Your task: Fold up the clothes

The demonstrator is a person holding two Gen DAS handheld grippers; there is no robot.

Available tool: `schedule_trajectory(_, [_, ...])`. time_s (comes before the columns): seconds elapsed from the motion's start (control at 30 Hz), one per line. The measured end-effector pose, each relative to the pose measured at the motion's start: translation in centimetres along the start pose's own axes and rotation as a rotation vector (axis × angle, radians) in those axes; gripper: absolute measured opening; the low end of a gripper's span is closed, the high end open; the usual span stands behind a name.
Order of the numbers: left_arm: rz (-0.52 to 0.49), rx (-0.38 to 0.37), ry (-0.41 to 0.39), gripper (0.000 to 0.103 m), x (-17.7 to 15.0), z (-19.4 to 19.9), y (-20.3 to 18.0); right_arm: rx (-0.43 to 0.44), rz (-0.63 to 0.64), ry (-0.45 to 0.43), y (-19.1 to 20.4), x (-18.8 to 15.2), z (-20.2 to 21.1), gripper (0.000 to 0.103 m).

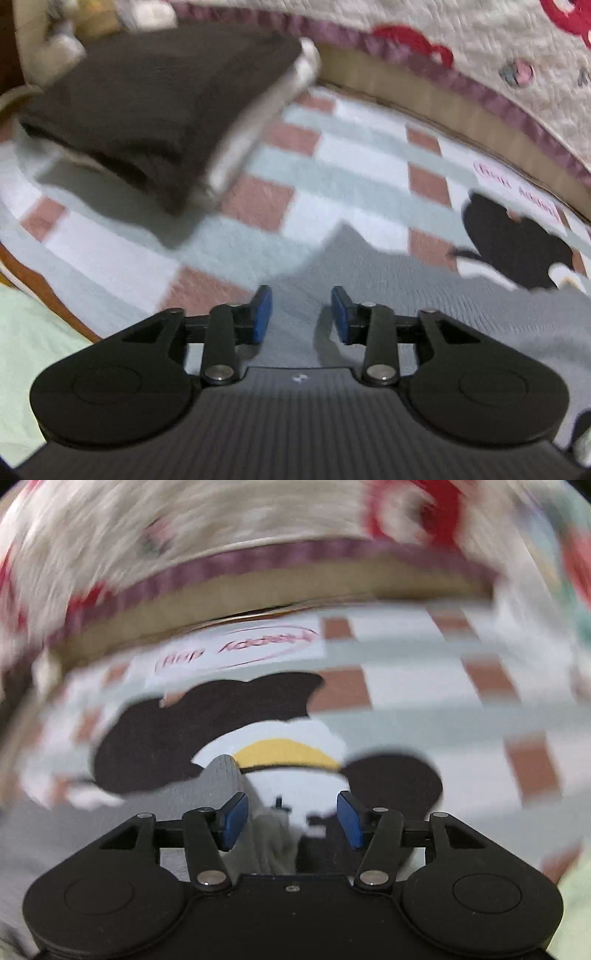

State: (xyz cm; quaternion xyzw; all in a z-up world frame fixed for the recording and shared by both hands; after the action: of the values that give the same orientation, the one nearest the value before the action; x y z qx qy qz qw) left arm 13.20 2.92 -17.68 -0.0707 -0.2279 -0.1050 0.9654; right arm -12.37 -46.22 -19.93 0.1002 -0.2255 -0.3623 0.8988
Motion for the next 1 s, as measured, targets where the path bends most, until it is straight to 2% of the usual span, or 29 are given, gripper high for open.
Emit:
schedule_trajectory(0.03, [-0.002,0.032,-0.022,0.054,0.2,0.4,0.6,0.091,-0.061,0.036,-0.9,-0.6,0.4,0.06])
schedule_trajectory(0.07, [-0.005,0.03,-0.025,0.054,0.4,0.5,0.9,0.178,-0.111,0.077,-1.6,-1.2,0.6,0.061])
schedule_trajectory(0.1, [-0.003,-0.001,-0.009,0.056,0.3,0.2,1.1,0.242,-0.144,0.112,-2.1,-1.8,0.8,0.065])
schedule_trajectory(0.13, [-0.003,-0.059,0.037,0.059,0.1,-0.4,1.0,0.267,-0.146,0.135,-2.4,-2.3,0.7,0.065])
schedule_trajectory(0.23, [-0.02,-0.164,0.186,0.06,-1.0,-2.7,0.5,0.293,-0.101,0.201,-2.7,-3.2,-0.3,0.066])
schedule_trajectory(0.3, [-0.029,-0.192,0.258,0.06,-1.5,-4.0,0.4,0.319,-0.095,0.244,-2.5,-3.2,-1.6,0.066])
schedule_trajectory(0.4, [-0.05,-0.227,0.322,0.065,-2.0,-5.1,0.7,0.355,-0.078,0.327,-1.9,-3.4,-4.0,0.067])
schedule_trajectory(0.47, [-0.056,-0.263,0.353,0.069,-2.0,-5.4,1.3,0.337,-0.047,0.385,-1.6,-3.7,-5.4,0.071])
schedule_trajectory(0.5, [-0.045,-0.289,0.376,0.071,-2.0,-5.7,1.7,0.34,-0.03,0.415,-1.2,-4.0,-5.8,0.077])
schedule_trajectory(0.57, [-0.018,-0.343,0.421,0.073,-2.0,-6.4,2.4,0.376,-0.002,0.485,-0.6,-4.5,-6.2,0.079])
schedule_trajectory(0.7, [-0.014,-0.45,0.402,0.075,-1.1,-7.1,2.1,0.451,0.012,0.538,0.4,-4.8,-6.6,0.08])
schedule_trajectory(0.8, [-0.119,-0.439,0.365,0.077,-0.8,-7.1,0.4,0.505,-0.039,0.499,0.8,-3.8,-7.2,0.08])
schedule_trajectory(0.87, [-0.191,-0.428,0.339,0.059,-0.5,-7.0,-0.9,0.532,-0.081,0.445,1.2,-3.1,-7.5,0.079])
schedule_trajectory(0.9, [-0.223,-0.41,0.316,0.041,-0.6,-6.5,-1.2,0.529,-0.073,0.42,1.5,-3.0,-7.5,0.071])
schedule_trajectory(0.93, [-0.253,-0.389,0.291,0.03,-0.8,-5.9,-1.6,0.51,-0.038,0.395,1.9,-3.0,-7.4,0.049])
schedule_trajectory(0.97, [-0.283,-0.368,0.267,0.027,-0.9,-5.3,-1.9,0.483,0.006,0.36,2.5,-3.3,-7.1,0.042])
schedule_trajectory(1.0, [-0.313,-0.347,0.242,0.02,-1.0,-4.7,-2.3,0.456,0.05,0.326,3.2,-3.5,-6.7,0.035])
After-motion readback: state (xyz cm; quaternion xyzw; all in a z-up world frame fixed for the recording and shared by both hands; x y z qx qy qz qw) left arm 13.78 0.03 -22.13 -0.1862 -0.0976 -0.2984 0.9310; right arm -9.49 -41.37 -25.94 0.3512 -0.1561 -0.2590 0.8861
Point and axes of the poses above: each gripper's, at about its wrist camera, not at the fingertips, and z roughly against the way its jaws point, y to its left, x to its top, the point moved 9 cm from there along -z, roughly the way its jaws point, and after that the axes turned 13 degrees about y, right-handed, at the moved point
